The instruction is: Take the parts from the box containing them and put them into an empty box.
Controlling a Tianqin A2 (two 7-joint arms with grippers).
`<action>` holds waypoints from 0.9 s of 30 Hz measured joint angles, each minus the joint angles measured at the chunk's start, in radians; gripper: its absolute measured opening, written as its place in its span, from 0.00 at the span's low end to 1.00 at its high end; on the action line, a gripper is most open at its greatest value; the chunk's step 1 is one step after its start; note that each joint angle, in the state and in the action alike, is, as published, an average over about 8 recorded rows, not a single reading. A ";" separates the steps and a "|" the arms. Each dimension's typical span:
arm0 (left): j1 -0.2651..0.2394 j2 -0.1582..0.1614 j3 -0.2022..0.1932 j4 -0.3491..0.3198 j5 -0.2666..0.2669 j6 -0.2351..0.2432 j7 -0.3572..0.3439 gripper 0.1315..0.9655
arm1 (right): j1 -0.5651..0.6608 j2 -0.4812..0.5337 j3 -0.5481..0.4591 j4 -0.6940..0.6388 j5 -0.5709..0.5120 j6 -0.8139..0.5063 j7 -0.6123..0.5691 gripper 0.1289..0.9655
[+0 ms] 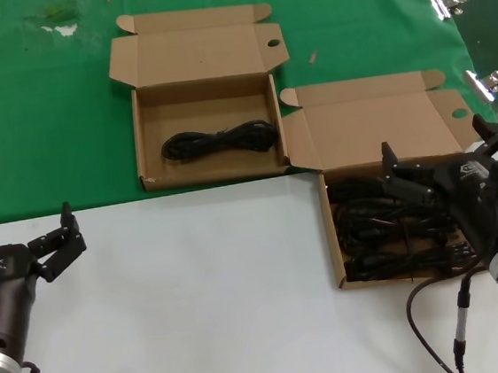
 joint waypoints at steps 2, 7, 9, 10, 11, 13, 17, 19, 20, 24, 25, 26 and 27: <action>0.000 0.000 0.000 0.000 0.000 0.000 0.000 1.00 | 0.000 0.000 0.000 0.000 0.000 0.000 0.000 1.00; 0.000 0.000 0.000 0.000 0.000 0.000 0.000 1.00 | 0.000 0.000 0.000 0.000 0.000 0.000 0.000 1.00; 0.000 0.000 0.000 0.000 0.000 0.000 0.000 1.00 | 0.000 0.000 0.000 0.000 0.000 0.000 0.000 1.00; 0.000 0.000 0.000 0.000 0.000 0.000 0.000 1.00 | 0.000 0.000 0.000 0.000 0.000 0.000 0.000 1.00; 0.000 0.000 0.000 0.000 0.000 0.000 0.000 1.00 | 0.000 0.000 0.000 0.000 0.000 0.000 0.000 1.00; 0.000 0.000 0.000 0.000 0.000 0.000 0.000 1.00 | 0.000 0.000 0.000 0.000 0.000 0.000 0.000 1.00; 0.000 0.000 0.000 0.000 0.000 0.000 0.000 1.00 | 0.000 0.000 0.000 0.000 0.000 0.000 0.000 1.00; 0.000 0.000 0.000 0.000 0.000 0.000 0.000 1.00 | 0.000 0.000 0.000 0.000 0.000 0.000 0.000 1.00; 0.000 0.000 0.000 0.000 0.000 0.000 0.000 1.00 | 0.000 0.000 0.000 0.000 0.000 0.000 0.000 1.00; 0.000 0.000 0.000 0.000 0.000 0.000 0.000 1.00 | 0.000 0.000 0.000 0.000 0.000 0.000 0.000 1.00; 0.000 0.000 0.000 0.000 0.000 0.000 0.000 1.00 | 0.000 0.000 0.000 0.000 0.000 0.000 0.000 1.00; 0.000 0.000 0.000 0.000 0.000 0.000 0.000 1.00 | 0.000 0.000 0.000 0.000 0.000 0.000 0.000 1.00; 0.000 0.000 0.000 0.000 0.000 0.000 0.000 1.00 | 0.000 0.000 0.000 0.000 0.000 0.000 0.000 1.00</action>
